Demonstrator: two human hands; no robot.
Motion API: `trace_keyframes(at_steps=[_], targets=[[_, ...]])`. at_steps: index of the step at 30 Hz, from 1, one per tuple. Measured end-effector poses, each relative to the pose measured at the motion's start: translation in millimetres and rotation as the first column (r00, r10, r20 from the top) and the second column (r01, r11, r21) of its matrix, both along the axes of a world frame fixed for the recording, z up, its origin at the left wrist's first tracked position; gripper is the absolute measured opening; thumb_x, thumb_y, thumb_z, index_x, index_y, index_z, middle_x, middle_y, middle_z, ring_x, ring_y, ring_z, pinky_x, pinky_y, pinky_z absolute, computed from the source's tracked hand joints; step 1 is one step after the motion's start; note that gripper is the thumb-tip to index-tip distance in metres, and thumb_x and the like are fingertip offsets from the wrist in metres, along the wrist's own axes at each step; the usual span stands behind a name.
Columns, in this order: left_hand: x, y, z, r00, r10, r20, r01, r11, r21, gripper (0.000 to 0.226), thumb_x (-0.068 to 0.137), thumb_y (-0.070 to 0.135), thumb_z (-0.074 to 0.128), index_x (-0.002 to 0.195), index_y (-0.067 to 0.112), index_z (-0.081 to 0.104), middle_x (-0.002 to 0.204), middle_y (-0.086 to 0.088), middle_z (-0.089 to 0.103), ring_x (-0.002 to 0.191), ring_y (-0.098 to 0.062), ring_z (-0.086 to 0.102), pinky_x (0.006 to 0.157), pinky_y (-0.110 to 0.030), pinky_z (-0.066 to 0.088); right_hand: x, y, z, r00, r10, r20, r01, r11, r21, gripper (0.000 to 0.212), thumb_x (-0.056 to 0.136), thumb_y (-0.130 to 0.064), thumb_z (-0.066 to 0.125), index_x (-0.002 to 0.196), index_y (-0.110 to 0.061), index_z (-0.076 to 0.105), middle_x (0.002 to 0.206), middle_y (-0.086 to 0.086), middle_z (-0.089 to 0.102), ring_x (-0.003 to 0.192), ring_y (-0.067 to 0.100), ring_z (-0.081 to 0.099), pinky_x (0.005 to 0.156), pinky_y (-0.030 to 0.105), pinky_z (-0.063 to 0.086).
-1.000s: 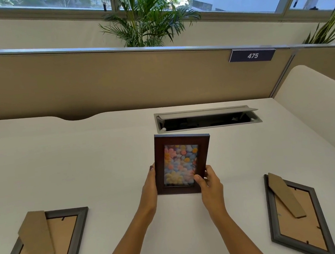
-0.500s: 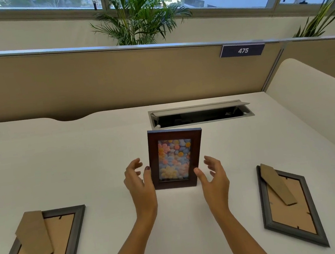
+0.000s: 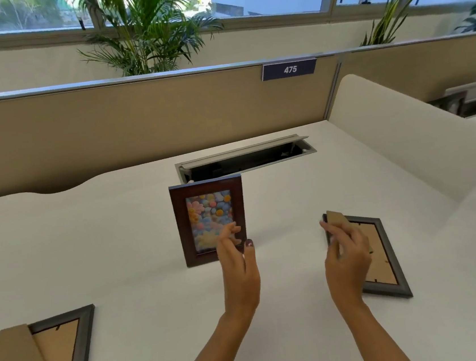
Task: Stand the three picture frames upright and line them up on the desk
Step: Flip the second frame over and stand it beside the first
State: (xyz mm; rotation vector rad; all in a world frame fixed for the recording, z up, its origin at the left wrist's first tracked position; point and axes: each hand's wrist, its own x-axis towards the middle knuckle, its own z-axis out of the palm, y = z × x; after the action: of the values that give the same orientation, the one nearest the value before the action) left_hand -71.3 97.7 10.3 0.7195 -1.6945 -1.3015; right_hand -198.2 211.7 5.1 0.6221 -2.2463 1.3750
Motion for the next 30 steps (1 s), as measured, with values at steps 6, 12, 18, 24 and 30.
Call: trace_keyframes(at_steps=[6, 12, 18, 24, 30], targets=[[-29.7, 34.1, -10.0, 0.96, -0.2, 0.198, 0.192, 0.98, 0.057, 0.04, 0.096, 0.028, 0.041, 0.135, 0.025, 0.031, 0.135, 0.0, 0.044, 0.121, -0.016, 0.045, 0.104, -0.035, 0.039, -24.2, 46.5, -14.1, 0.938, -0.269, 0.22, 0.237, 0.958, 0.16, 0.045, 0.084, 0.008, 0.048, 0.122, -0.013, 0.059, 0.127, 0.015, 0.054, 0.12, 0.031, 0.041, 0.08, 0.037, 0.045], [-55.0, 65.4, -23.5, 0.776, -0.369, 0.511, 0.353, 0.926, 0.132, 0.052, 0.098, 0.038, 0.03, 0.145, 0.021, 0.016, 0.144, -0.006, 0.043, 0.136, -0.016, 0.034, 0.117, -0.039, 0.0, -31.9, 69.1, -23.6, 0.789, -0.41, 0.458, 0.256, 0.897, 0.361, 0.048, 0.092, -0.008, 0.045, 0.139, -0.014, 0.04, 0.144, 0.022, 0.039, 0.131, 0.038, 0.029, 0.104, 0.051, 0.034], [-66.9, 85.7, -21.7, 0.644, -0.545, 0.537, 0.535, 0.823, 0.192, 0.052, 0.099, 0.039, 0.022, 0.147, 0.029, 0.004, 0.148, -0.004, 0.039, 0.138, -0.011, 0.03, 0.115, -0.04, -0.01, -34.1, 72.8, -27.9, 0.757, -0.444, 0.479, 0.278, 0.883, 0.378, 0.042, 0.092, -0.01, 0.044, 0.135, -0.009, 0.044, 0.133, 0.023, 0.05, 0.123, 0.039, 0.038, 0.099, 0.051, 0.038], [-75.4, 96.8, -13.4, 0.728, -0.513, 0.455, 0.45, 0.858, 0.247, 0.044, 0.098, 0.038, 0.03, 0.139, 0.025, 0.024, 0.094, -0.004, 0.063, 0.095, -0.022, 0.057, 0.099, -0.04, 0.04, -37.9, 68.8, -20.0, 0.704, -0.42, 0.573, 0.327, 0.907, 0.264, 0.033, 0.093, -0.001, 0.037, 0.122, -0.009, 0.051, 0.114, 0.022, 0.061, 0.112, 0.038, 0.049, 0.089, 0.05, 0.049], [-73.6, 81.0, 5.9, 0.819, -0.471, 0.326, 0.287, 0.83, 0.479, 0.021, 0.095, 0.042, 0.037, 0.109, 0.026, 0.036, 0.078, 0.003, 0.051, 0.069, -0.008, 0.048, 0.059, -0.02, 0.039, -43.2, 70.2, -10.6, 0.607, -0.311, 0.732, 0.345, 0.932, 0.109, 0.04, 0.088, 0.009, 0.035, 0.111, -0.013, 0.06, 0.099, 0.014, 0.06, 0.077, 0.029, 0.056, 0.05, 0.027, 0.041]])
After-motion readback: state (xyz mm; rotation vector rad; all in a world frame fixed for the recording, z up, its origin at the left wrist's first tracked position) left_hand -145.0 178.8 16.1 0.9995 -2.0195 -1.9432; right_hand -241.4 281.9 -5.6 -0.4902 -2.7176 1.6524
